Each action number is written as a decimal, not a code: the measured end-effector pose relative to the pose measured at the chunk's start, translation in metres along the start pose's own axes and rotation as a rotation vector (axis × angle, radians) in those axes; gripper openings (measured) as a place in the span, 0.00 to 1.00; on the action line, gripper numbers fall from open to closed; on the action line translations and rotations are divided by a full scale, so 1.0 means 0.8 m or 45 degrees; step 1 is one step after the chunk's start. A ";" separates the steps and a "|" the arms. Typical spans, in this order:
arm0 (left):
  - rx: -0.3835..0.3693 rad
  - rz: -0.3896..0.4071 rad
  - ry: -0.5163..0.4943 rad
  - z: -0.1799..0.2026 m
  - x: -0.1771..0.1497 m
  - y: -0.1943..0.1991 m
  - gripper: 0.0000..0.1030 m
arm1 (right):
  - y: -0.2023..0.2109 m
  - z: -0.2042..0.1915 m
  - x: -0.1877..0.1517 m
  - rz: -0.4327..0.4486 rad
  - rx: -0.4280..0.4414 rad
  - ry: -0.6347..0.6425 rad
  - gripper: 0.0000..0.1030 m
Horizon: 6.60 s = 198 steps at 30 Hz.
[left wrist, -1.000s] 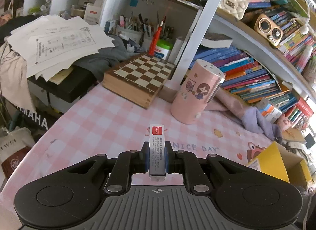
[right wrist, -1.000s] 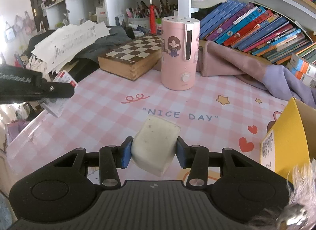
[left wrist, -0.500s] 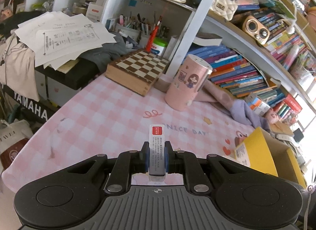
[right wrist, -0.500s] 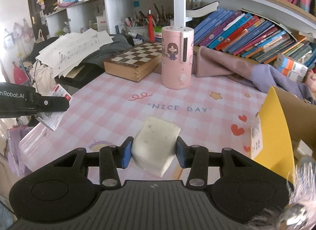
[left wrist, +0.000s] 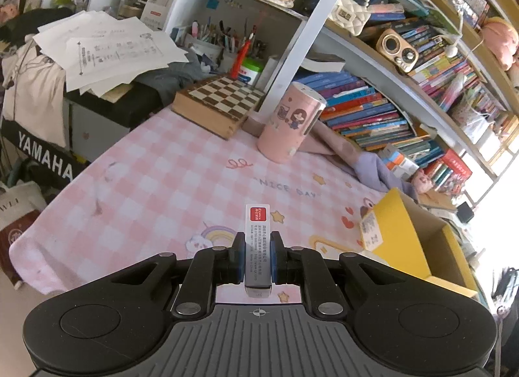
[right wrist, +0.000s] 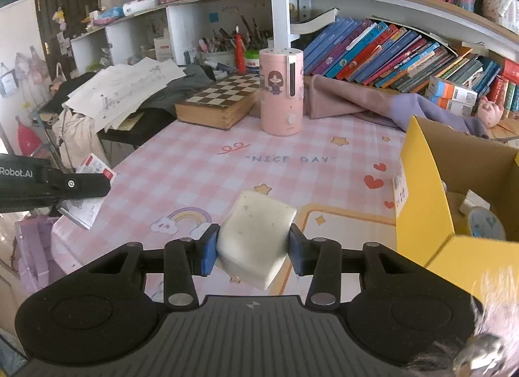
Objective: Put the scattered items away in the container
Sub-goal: 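Carry the sponge and medicine box over the yellow box with both tools, then open the right tool to drop the sponge while the left tool drops the medicine box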
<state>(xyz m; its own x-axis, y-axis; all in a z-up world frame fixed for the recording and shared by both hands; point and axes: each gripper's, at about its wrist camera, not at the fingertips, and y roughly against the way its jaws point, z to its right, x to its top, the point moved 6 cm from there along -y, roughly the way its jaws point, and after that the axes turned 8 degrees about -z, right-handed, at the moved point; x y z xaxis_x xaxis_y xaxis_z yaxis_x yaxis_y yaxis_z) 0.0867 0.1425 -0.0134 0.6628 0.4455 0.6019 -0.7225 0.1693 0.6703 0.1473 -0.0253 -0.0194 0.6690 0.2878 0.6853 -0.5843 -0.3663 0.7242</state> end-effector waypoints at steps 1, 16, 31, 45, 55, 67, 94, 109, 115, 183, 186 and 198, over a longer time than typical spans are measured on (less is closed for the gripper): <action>-0.006 0.002 -0.001 0.001 -0.002 0.004 0.13 | 0.005 -0.002 -0.004 0.001 0.001 0.001 0.40; -0.094 -0.008 -0.009 0.015 -0.043 0.035 0.13 | 0.059 -0.004 -0.060 0.006 -0.032 -0.028 0.39; -0.148 -0.098 -0.049 0.043 -0.071 0.021 0.13 | 0.079 0.020 -0.092 -0.019 -0.080 -0.077 0.39; -0.113 -0.099 -0.066 0.071 -0.072 0.011 0.13 | 0.080 0.051 -0.076 -0.018 -0.066 -0.049 0.39; -0.121 -0.121 -0.066 0.096 -0.074 -0.003 0.13 | 0.081 0.082 -0.066 -0.028 -0.057 -0.036 0.39; -0.242 -0.243 -0.194 0.138 -0.085 -0.035 0.13 | 0.102 0.134 -0.086 -0.028 -0.187 -0.193 0.38; -0.486 -0.390 -0.477 0.251 -0.106 -0.085 0.13 | 0.169 0.229 -0.147 -0.001 -0.509 -0.526 0.38; -0.424 -0.192 -0.604 0.317 -0.062 -0.102 0.13 | 0.168 0.289 -0.089 0.120 -0.521 -0.376 0.38; -0.343 -0.137 -0.614 0.343 -0.042 -0.133 0.13 | 0.152 0.325 -0.050 0.156 -0.455 -0.281 0.38; 0.314 0.267 -0.785 0.366 -0.045 -0.120 0.98 | 0.024 0.378 0.068 -0.012 -0.117 0.074 0.72; 0.301 0.290 -0.773 0.355 -0.042 -0.100 0.98 | 0.041 0.359 0.063 0.032 -0.138 0.060 0.73; 0.315 0.336 -0.730 0.293 -0.054 -0.043 0.99 | 0.091 0.298 0.033 0.159 -0.219 -0.046 0.75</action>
<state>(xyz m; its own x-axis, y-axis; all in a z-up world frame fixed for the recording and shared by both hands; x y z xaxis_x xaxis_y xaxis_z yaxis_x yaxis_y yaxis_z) 0.1291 -0.0889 0.0393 0.5194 -0.1043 0.8482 -0.8532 -0.1181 0.5080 0.2320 -0.2555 0.0329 0.6007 0.2168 0.7695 -0.7314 -0.2398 0.6384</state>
